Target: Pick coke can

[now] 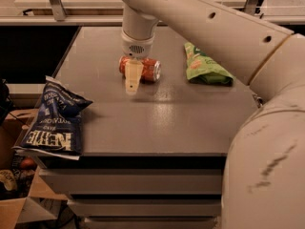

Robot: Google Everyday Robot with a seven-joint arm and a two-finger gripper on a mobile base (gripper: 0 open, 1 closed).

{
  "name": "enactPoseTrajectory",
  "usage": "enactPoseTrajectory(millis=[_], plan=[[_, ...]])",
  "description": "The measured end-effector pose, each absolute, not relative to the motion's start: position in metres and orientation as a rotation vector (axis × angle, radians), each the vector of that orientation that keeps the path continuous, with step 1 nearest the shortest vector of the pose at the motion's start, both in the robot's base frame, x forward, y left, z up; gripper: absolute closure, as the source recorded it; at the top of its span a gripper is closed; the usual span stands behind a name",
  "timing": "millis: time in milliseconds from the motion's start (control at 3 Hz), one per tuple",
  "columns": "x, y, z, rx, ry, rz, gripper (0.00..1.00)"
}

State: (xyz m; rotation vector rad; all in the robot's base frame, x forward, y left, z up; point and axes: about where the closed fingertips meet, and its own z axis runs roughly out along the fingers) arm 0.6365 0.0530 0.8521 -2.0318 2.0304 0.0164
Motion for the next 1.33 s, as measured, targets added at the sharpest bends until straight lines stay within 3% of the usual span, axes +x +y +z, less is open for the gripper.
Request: enactPoseTrajectory(millis=[1000, 1333], plan=[[0.649, 0.045, 0.849, -2.032, 2.041, -0.007, 0.88], [0.657, 0.038, 0.864, -2.031, 2.024, -0.061, 1.0]])
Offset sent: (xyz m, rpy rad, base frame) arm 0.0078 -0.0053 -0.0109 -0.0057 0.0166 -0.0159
